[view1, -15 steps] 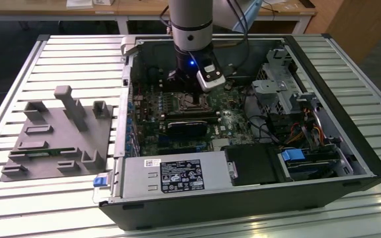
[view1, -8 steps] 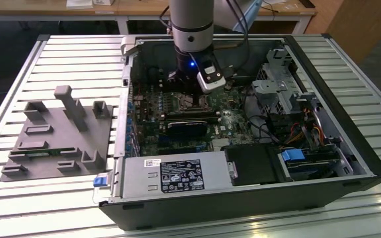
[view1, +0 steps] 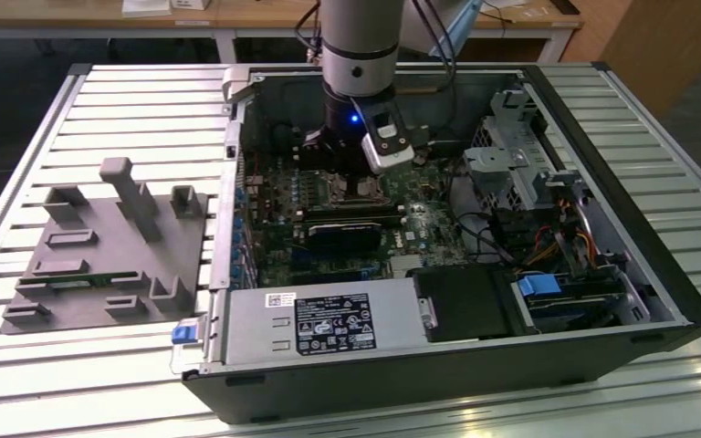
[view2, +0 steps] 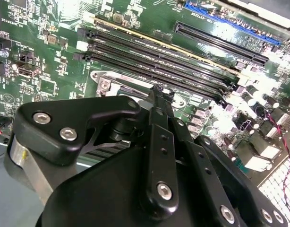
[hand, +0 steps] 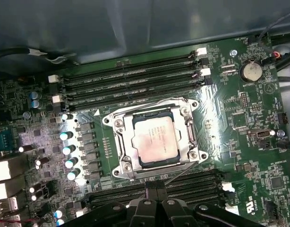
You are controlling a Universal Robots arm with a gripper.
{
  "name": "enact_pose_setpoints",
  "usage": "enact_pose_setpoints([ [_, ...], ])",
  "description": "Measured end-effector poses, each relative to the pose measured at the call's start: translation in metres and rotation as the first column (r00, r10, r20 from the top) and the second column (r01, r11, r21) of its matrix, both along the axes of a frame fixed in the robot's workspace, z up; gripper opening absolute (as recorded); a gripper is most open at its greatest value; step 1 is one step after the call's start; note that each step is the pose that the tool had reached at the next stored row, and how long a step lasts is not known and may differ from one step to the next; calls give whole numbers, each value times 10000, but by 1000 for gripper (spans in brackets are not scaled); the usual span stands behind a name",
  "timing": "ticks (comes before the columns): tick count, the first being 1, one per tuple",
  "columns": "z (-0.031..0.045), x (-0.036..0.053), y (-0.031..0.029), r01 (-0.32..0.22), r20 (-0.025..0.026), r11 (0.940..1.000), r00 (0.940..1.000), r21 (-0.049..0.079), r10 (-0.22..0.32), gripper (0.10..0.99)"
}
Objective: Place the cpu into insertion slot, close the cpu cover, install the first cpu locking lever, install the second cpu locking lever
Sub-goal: 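Install the second cpu locking lever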
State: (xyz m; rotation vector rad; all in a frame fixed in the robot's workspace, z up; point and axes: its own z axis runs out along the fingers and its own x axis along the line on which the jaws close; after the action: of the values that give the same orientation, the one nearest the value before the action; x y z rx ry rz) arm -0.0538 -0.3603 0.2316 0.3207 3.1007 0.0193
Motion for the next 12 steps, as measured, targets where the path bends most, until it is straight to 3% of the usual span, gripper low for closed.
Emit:
enact_pose_setpoints([
  [3,-4,1,-19,-3,-1,10000,10000,38,3,106],
  [9,-35,-1,-119,-2,0,9984,10000,561,2,106],
  [12,-61,-7,-151,-12,1,9973,10000,730,12,106],
])
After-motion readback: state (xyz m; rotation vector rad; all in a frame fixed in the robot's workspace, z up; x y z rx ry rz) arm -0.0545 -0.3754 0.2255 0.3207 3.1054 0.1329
